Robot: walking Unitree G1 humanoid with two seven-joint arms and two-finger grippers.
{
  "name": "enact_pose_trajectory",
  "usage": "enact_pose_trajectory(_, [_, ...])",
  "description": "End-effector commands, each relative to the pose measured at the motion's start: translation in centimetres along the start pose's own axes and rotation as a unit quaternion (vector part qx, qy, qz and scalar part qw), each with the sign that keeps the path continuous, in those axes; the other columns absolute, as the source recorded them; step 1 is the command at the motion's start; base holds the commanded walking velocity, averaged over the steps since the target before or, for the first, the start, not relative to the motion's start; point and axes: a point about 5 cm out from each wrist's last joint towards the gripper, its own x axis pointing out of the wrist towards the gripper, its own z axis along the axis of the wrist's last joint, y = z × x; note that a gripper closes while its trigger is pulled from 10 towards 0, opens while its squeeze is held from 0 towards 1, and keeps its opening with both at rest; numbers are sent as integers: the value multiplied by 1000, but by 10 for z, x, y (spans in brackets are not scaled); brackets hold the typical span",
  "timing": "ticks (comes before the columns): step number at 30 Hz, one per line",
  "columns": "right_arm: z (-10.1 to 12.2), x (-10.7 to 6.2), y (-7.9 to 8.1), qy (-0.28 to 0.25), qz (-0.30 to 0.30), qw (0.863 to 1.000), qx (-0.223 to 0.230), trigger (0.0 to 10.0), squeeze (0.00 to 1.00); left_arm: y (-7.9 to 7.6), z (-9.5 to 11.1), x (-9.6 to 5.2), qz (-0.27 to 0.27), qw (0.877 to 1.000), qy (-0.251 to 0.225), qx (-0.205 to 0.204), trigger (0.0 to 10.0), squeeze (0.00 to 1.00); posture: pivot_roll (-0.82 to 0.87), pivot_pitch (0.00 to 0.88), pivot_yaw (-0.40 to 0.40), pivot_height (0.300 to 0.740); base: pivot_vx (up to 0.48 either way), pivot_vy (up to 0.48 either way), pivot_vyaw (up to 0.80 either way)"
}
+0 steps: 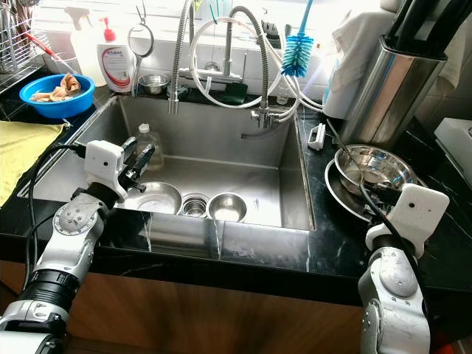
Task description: Kitchen organization
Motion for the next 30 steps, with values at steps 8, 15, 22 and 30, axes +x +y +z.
enact_pose_trajectory(8, [3,2,0,-2,-1,1000,-2,0,0,-2,5,4,-5,1000,-8,6,10000,0,108,0,-70,740,0,0,0])
enact_pose_trajectory(15, [6,3,-2,-9,-4,1000,-3,0,0,-2,5,4,-3,1000,-7,6,10000,0,110,0,-73,740,0,0,0])
enact_pose_trajectory(22, [13,5,2,-20,-1,1000,-5,10000,0,1,5,4,0,1000,-8,8,10000,0,109,0,-72,740,0,0,0])
enact_pose_trajectory(30, [25,5,4,-49,-1,999,-11,10000,0,1,5,4,1,1000,-8,8,10000,0,111,0,-73,740,0,0,0])
